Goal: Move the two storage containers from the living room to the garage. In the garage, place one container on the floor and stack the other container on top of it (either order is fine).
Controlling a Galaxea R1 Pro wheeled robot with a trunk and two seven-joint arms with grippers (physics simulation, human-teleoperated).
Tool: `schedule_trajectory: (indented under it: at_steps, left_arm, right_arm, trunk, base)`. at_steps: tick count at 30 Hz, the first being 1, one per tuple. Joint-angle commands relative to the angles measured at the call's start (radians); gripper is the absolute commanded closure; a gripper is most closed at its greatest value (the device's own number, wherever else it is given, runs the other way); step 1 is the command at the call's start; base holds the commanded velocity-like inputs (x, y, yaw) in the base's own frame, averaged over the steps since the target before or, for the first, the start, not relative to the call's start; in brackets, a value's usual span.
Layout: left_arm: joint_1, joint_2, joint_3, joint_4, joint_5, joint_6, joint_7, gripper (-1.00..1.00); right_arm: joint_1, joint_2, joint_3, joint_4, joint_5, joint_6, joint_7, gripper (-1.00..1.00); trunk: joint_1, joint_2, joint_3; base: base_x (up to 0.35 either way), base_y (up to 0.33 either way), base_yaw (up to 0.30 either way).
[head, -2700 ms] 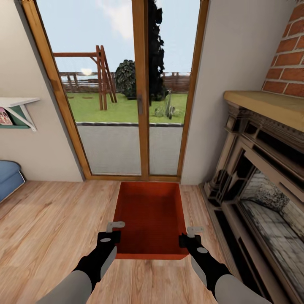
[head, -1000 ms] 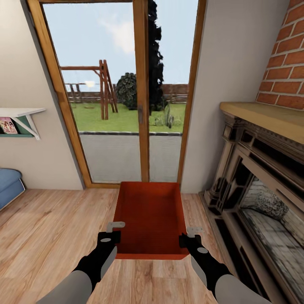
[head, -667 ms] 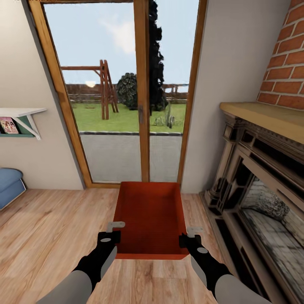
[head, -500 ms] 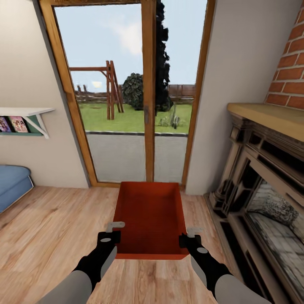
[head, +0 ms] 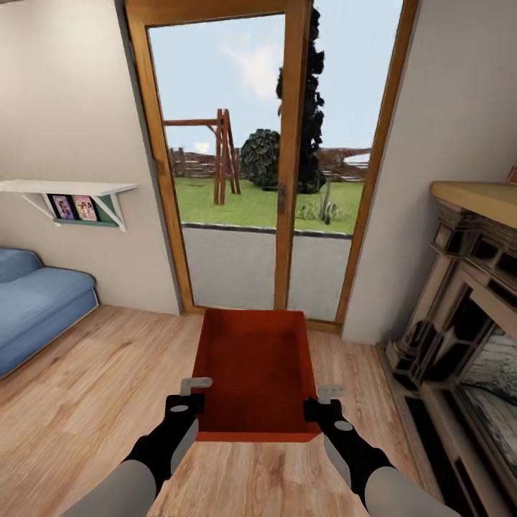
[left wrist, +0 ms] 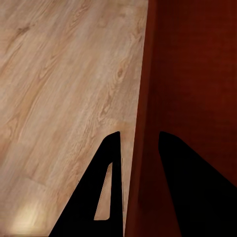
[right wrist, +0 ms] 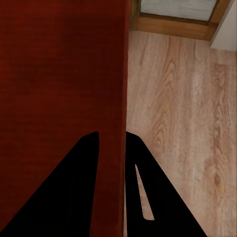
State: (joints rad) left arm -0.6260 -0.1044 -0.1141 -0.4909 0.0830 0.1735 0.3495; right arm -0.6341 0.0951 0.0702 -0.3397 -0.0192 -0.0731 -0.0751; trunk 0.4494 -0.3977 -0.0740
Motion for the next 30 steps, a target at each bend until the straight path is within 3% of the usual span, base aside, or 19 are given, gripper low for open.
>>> schedule_trajectory:
  at_steps: [1,30]
  left_arm:
    - [-0.001,0.001,0.001,-0.003,-0.008,0.007,0.013,1.00]
    - [0.000,0.001,0.001,-0.003,-0.009,0.006,0.011,1.00]
  right_arm:
    - [-0.001,0.000,-0.007,0.001,-0.003,-0.003,-0.008,1.00]
    - [-0.001,-0.003,-0.009,0.000,-0.004,-0.004,-0.008,1.00]
  trunk:
    - [0.001,-0.002,-0.001]
    - [0.001,-0.002,0.027]
  base:
    - [0.000,0.000,0.270]
    - [0.000,0.000,0.269]
